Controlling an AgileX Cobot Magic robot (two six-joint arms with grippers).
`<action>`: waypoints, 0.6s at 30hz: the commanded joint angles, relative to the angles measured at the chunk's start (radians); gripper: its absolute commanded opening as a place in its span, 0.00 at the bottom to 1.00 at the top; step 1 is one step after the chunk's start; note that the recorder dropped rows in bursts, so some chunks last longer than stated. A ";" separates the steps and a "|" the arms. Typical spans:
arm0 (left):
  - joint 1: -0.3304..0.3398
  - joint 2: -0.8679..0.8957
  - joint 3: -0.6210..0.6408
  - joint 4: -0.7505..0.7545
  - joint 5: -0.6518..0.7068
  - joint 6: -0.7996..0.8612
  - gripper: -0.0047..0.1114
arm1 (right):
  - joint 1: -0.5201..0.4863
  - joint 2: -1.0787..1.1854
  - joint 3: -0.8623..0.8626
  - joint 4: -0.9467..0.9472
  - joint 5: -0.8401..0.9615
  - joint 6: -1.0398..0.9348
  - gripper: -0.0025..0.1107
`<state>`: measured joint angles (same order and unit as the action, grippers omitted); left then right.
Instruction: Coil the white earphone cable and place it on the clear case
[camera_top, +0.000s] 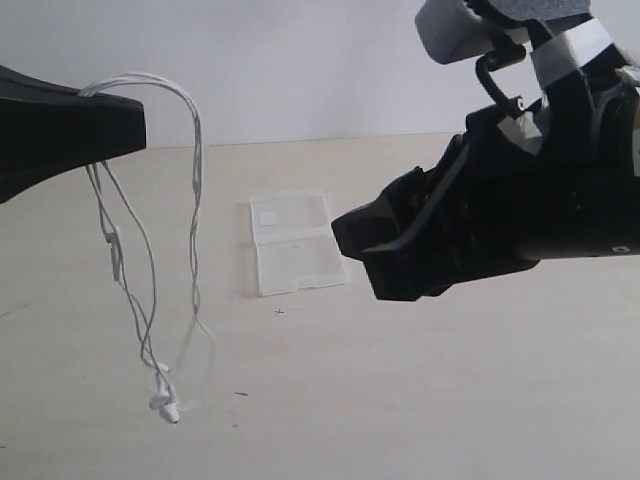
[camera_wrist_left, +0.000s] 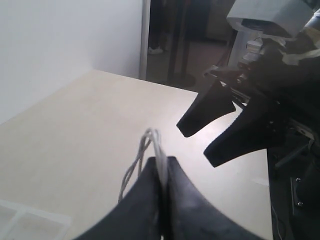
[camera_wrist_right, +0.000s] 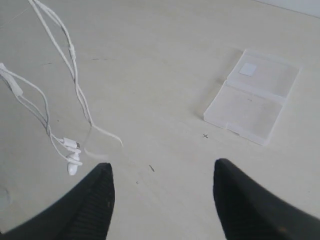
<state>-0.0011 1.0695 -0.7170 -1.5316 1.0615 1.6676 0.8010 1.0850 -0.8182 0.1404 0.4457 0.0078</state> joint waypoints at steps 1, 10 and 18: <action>0.004 -0.008 -0.008 -0.028 0.001 0.000 0.04 | 0.002 -0.003 0.004 0.004 -0.006 -0.015 0.52; 0.004 -0.008 -0.008 -0.109 0.017 0.056 0.04 | 0.002 0.002 0.004 0.231 -0.063 -0.242 0.52; 0.004 -0.008 -0.008 -0.159 0.017 0.069 0.04 | 0.002 0.075 0.004 0.495 -0.121 -0.499 0.52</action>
<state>-0.0011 1.0695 -0.7170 -1.6523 1.0675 1.7205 0.8010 1.1289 -0.8182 0.5544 0.3640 -0.4039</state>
